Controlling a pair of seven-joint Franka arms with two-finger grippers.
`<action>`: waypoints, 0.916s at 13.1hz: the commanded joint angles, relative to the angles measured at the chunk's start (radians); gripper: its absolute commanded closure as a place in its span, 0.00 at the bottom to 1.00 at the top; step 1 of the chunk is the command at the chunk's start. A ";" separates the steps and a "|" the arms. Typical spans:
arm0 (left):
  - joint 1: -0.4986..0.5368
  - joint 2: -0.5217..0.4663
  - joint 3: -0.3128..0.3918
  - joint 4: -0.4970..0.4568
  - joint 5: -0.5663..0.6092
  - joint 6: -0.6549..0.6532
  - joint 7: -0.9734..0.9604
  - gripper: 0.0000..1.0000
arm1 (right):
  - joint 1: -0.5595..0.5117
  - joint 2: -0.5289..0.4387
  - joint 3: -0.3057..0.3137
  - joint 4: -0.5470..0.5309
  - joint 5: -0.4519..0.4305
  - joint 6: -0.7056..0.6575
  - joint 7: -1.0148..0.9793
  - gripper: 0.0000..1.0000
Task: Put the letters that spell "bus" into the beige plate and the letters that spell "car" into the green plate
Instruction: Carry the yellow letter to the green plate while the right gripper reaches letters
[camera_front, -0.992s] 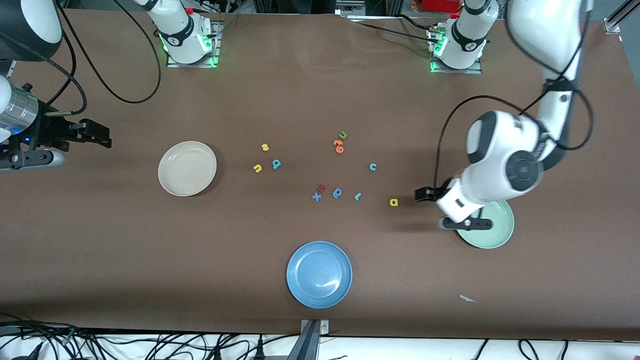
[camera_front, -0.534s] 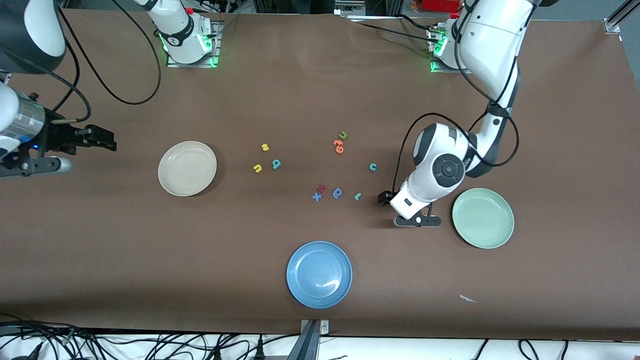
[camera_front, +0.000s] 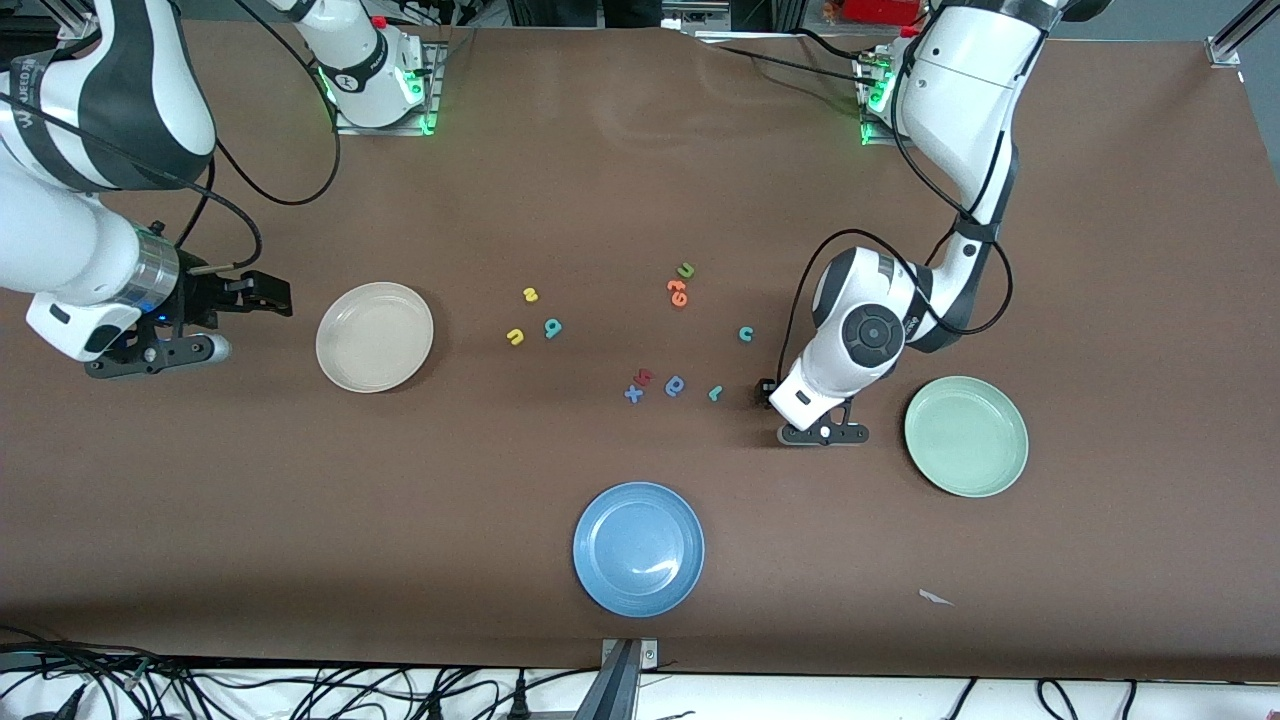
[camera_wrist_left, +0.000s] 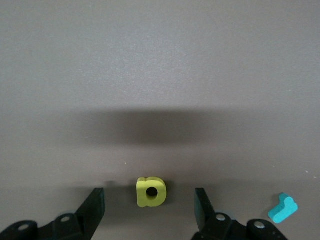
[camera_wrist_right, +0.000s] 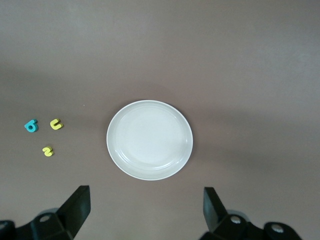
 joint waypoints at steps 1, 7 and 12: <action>-0.026 0.008 0.015 -0.003 0.047 0.014 -0.058 0.29 | -0.006 -0.006 0.006 -0.048 0.014 0.039 -0.020 0.00; -0.029 0.018 0.015 0.001 0.047 0.014 -0.067 0.54 | -0.004 0.007 0.148 -0.170 0.011 0.231 0.101 0.00; -0.025 0.023 0.015 0.006 0.046 0.015 -0.067 0.94 | -0.004 0.034 0.259 -0.300 0.011 0.410 0.309 0.00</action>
